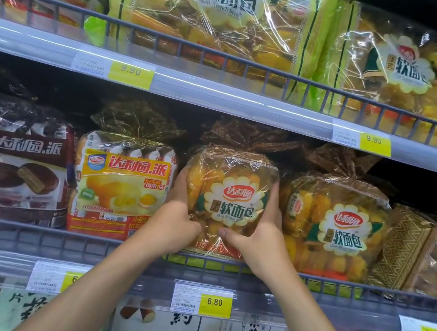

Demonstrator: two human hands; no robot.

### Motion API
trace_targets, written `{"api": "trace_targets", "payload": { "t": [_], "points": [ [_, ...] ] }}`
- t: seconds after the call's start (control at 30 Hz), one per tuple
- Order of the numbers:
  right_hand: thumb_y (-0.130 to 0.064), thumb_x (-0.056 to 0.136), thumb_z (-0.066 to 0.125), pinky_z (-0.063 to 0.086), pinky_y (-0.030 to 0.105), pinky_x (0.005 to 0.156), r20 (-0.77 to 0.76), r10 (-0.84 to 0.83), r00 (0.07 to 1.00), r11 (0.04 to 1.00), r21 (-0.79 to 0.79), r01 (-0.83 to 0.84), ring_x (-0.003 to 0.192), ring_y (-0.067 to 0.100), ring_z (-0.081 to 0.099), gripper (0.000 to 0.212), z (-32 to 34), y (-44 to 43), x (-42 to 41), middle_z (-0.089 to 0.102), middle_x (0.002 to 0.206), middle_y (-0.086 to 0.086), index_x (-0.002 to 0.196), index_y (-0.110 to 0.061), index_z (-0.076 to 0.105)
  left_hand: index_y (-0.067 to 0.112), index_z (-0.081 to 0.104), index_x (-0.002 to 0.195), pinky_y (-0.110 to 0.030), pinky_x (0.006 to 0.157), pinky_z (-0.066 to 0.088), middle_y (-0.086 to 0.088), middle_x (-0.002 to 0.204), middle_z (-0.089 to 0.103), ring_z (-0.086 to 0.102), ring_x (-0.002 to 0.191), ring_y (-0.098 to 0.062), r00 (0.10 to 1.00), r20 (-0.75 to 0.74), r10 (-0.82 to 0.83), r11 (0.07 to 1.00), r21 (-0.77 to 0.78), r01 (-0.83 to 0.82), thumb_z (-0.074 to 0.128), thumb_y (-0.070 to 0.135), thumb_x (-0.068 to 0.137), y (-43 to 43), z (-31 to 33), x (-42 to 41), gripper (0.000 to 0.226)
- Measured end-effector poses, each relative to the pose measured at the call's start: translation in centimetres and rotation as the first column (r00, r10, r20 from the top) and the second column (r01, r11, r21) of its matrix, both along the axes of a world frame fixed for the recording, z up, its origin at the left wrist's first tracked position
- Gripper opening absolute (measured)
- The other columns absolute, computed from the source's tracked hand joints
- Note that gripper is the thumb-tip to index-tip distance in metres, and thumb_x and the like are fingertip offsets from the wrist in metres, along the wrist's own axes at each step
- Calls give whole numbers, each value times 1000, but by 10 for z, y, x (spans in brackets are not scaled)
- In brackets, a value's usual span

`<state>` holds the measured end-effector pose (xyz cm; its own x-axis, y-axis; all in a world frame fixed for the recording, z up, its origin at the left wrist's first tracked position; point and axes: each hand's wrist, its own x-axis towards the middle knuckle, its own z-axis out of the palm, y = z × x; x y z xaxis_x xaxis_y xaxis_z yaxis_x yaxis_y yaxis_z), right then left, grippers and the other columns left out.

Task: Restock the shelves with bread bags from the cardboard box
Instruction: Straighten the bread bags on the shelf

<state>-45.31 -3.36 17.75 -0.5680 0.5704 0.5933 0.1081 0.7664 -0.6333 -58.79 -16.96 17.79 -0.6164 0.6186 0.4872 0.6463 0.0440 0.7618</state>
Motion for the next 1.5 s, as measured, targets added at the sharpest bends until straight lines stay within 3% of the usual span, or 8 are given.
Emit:
{"api": "trace_targets", "payload": {
  "t": [0.13,0.23,0.6,0.9,1.0,1.1,1.37,1.5],
  "points": [
    [-37,73,89,29,21,107,9,-7,1000,1000,9,7,147,17,30,138,-1,3,-3,3,167,-4,156,-38,-21,44,-13,157,-25,103,45,-1,160,33,48,135,-20,999,-16,39,999,-19,-40,71,9,89,8,2,-2,114],
    [-37,74,88,26,26,114,16,5,1000,1000,3,-5,150,19,23,138,-2,7,-6,-1,167,-4,155,-39,-23,42,-12,158,-39,118,39,-1,163,27,39,144,-24,998,-17,68,997,-39,-69,73,11,87,15,3,-4,115],
    [-33,72,91,20,21,105,-18,-12,1000,1000,-19,12,148,20,23,138,-3,8,-9,8,165,0,157,-36,-17,43,-8,158,-47,113,45,-2,162,27,41,143,-27,993,-28,116,992,-43,-118,74,12,82,19,1,-3,116],
    [-43,69,90,28,33,117,42,-99,994,995,8,99,151,26,23,140,2,-5,-3,-4,167,2,157,-36,-20,34,-25,157,-27,92,47,-7,170,9,58,129,-30,934,-270,235,972,71,-224,73,13,85,-6,-1,31,123],
    [-46,66,90,21,37,122,41,-113,993,994,-7,113,154,29,11,143,8,-10,-4,-5,167,9,158,-29,-18,37,-14,160,-35,105,47,-4,170,4,36,148,-30,881,-386,275,960,166,-227,70,21,88,-8,-8,41,112],
    [-51,67,87,7,32,123,23,-145,989,989,-10,145,156,24,-2,140,17,-19,-6,-6,169,6,160,-19,-12,38,1,162,-40,119,36,-3,169,10,21,154,-25,903,-333,272,949,250,-193,64,31,96,-5,-9,38,92],
    [-32,88,74,12,24,120,-123,-130,984,976,161,149,154,7,3,102,8,-46,32,3,167,-13,161,-24,4,22,24,161,-44,123,31,-4,168,12,13,157,-20,854,-357,378,888,401,-226,73,26,93,-1,-16,37,85],
    [-20,91,70,22,17,117,-253,-97,963,936,305,175,145,1,28,65,6,-39,70,34,153,-10,149,-25,41,18,47,151,-52,119,36,-14,160,33,24,154,-33,644,-561,521,850,414,-328,76,21,89,0,-19,43,68]
  ]
}}
